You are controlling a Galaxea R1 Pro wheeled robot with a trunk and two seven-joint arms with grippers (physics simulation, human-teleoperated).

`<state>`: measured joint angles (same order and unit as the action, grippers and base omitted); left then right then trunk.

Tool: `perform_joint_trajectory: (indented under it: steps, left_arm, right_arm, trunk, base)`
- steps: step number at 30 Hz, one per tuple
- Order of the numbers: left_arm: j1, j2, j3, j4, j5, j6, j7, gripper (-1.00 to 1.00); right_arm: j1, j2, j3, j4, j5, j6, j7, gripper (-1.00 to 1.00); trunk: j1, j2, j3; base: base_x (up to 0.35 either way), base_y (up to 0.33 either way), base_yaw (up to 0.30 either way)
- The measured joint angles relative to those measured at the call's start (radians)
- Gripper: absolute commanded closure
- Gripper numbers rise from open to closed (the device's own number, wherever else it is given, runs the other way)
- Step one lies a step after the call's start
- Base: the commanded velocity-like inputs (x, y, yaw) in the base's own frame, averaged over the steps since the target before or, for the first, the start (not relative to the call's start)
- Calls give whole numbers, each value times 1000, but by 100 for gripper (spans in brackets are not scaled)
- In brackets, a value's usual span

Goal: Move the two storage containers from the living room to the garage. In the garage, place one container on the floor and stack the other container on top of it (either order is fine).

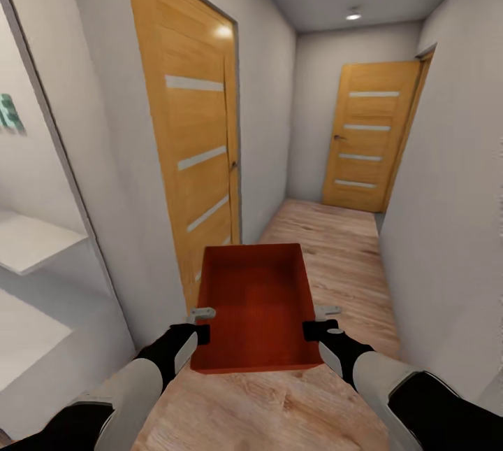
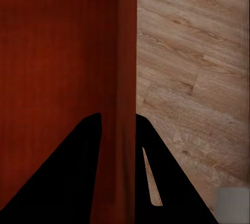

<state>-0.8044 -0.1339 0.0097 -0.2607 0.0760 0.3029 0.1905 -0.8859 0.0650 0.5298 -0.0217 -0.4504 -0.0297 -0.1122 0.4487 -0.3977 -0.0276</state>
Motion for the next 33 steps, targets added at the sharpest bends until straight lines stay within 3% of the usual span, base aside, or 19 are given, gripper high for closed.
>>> perform_joint_trajectory:
  steps: [20, 33]
  left_arm:
    - [0, 0, 0, 0, 0, 1, -1, 100]
    - [0, -1, 1, 0, -1, -2, 1, 100]
  right_arm:
    - [0, 0, 0, 1, 0, 0, 0, 100]
    - [0, -1, 1, -2, 0, 0, 0, 100]
  trunk:
    - [0, 0, 0]
    - [0, 0, 0]
  base:
    - [328, 0, -280]
    - [328, 0, -12]
